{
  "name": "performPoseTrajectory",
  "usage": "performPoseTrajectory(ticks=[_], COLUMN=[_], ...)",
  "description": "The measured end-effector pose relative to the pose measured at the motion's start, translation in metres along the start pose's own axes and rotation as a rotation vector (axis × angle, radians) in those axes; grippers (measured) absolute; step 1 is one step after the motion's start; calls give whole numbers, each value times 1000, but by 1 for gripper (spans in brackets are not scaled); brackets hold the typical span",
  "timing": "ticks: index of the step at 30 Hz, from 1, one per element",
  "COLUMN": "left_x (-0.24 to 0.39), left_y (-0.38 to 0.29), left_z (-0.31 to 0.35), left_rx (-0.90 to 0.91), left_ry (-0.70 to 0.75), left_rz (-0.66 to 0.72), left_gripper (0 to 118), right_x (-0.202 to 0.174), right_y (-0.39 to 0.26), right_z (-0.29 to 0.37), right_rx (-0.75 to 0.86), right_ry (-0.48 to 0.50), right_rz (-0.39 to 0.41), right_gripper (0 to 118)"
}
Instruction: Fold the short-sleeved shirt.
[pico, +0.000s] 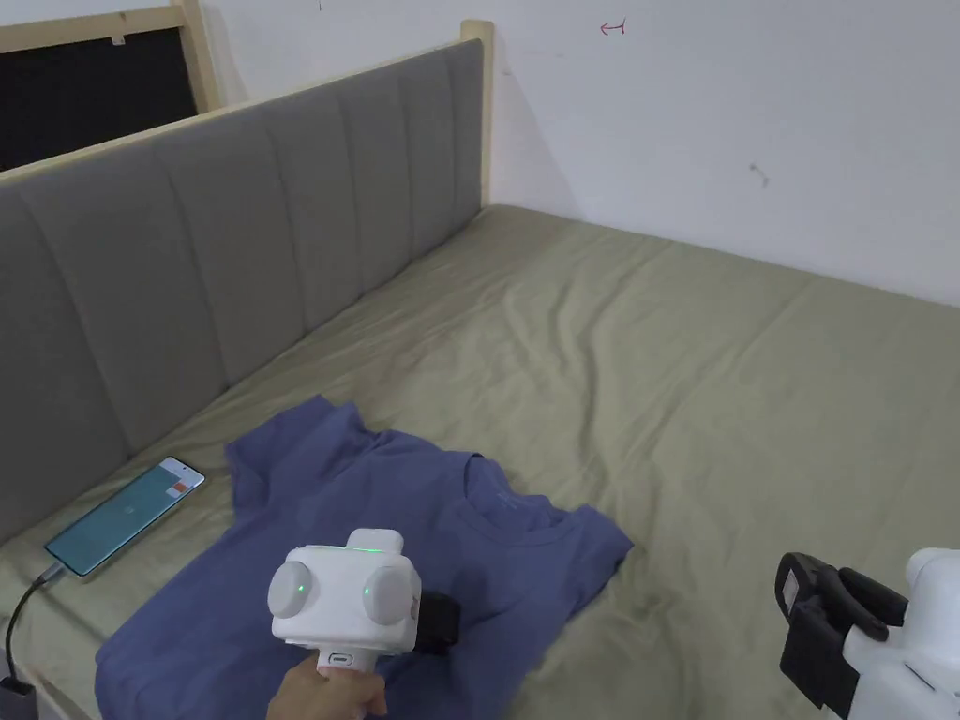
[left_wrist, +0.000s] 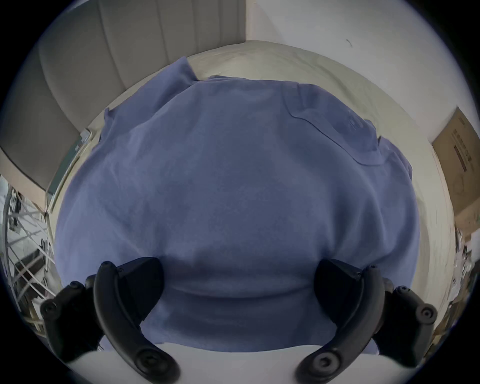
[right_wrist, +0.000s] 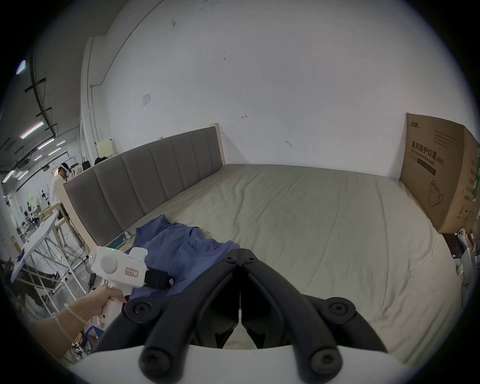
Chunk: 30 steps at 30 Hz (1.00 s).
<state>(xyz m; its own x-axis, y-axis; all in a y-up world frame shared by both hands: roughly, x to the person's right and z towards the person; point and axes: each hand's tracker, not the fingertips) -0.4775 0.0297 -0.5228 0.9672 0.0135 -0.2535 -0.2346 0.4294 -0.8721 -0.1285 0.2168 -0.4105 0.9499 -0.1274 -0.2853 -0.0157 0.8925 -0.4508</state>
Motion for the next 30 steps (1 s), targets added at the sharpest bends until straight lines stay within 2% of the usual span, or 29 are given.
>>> performPoseTrajectory(ticks=[3,6,7,9,10,11,12,13,18,22,26,30], left_x=[3,3,4,1,-2,-7,-12,-20,-39,-39,-36,7], left_y=[8,8,6,6,5,6,6,7,11,15,28,38], left_z=[6,17,21,22,24,25,24,22,33,61,98,139], left_rx=[-43,-34,-12,-7,6,4,-8,-8,-15,42,121,205], left_ry=[10,-8,-15,-9,10,84,104,-17,-98,-129,-195,-257], left_rz=[-9,-3,-14,-3,35,73,90,154,271,245,296,155], left_gripper=[117,94,79,61,28,7,7,7,6,6,6,6], right_x=[-1,1,2,4,4,5,6,8,23,37,54,73], right_y=[-3,-6,-8,-11,-13,-15,-16,-17,-19,-17,-13,-9], right_z=[-4,-8,-9,-10,-10,-10,-9,-8,-6,1,13,32], right_rx=[-13,-36,-45,-54,-60,-64,-70,-76,-83,-71,-39,-3], right_ry=[3,8,17,19,18,15,9,5,-21,-55,-97,-139], right_rz=[5,-25,-38,-48,-49,-48,-46,-48,-103,-120,-165,-198], right_gripper=[2,2,2,2,2,2,2,2,2,2,2,2])
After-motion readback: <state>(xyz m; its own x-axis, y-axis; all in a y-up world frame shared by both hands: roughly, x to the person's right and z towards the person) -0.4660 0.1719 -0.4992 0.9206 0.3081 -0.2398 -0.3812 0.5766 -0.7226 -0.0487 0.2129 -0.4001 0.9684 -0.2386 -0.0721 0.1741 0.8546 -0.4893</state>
